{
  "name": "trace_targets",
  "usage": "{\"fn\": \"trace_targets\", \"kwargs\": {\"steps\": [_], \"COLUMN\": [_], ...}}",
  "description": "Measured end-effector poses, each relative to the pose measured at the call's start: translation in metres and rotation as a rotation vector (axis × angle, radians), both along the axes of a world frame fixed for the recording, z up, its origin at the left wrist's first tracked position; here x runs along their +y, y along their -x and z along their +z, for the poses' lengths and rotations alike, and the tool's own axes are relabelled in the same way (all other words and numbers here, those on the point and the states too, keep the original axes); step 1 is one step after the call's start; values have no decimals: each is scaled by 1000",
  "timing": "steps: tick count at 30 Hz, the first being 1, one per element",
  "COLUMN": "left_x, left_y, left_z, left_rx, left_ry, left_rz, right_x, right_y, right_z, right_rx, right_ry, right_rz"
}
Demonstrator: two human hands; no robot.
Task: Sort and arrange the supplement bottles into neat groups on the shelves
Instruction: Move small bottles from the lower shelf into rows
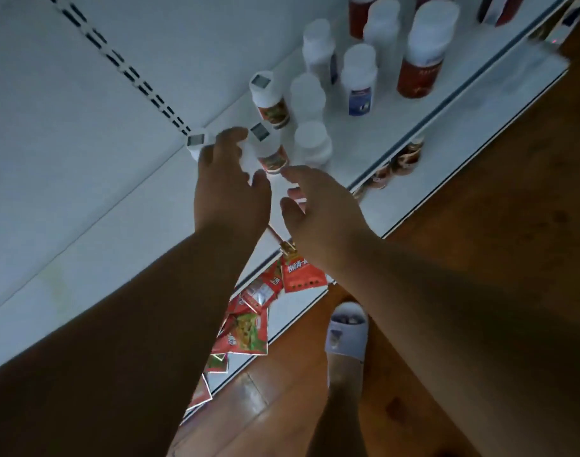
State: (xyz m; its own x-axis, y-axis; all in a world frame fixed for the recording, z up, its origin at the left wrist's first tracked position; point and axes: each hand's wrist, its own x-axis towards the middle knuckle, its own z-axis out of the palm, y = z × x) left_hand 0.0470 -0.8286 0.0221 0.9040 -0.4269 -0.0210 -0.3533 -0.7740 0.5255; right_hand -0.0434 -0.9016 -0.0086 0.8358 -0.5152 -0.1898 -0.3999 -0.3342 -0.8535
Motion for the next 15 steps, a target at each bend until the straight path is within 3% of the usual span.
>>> {"fn": "trace_targets", "kwargs": {"steps": [6,15], "left_x": [-24,32], "left_y": [-46,5], "left_z": [-8,27], "left_rx": [-106,76], "left_ry": [-181,72], "left_rz": [-225,-37], "right_x": [3,15], "right_y": [-26,20], "right_z": [-12,16], "right_rx": [34,12], "right_ry": [-99,-291], "right_rz": [-10,-122]}}
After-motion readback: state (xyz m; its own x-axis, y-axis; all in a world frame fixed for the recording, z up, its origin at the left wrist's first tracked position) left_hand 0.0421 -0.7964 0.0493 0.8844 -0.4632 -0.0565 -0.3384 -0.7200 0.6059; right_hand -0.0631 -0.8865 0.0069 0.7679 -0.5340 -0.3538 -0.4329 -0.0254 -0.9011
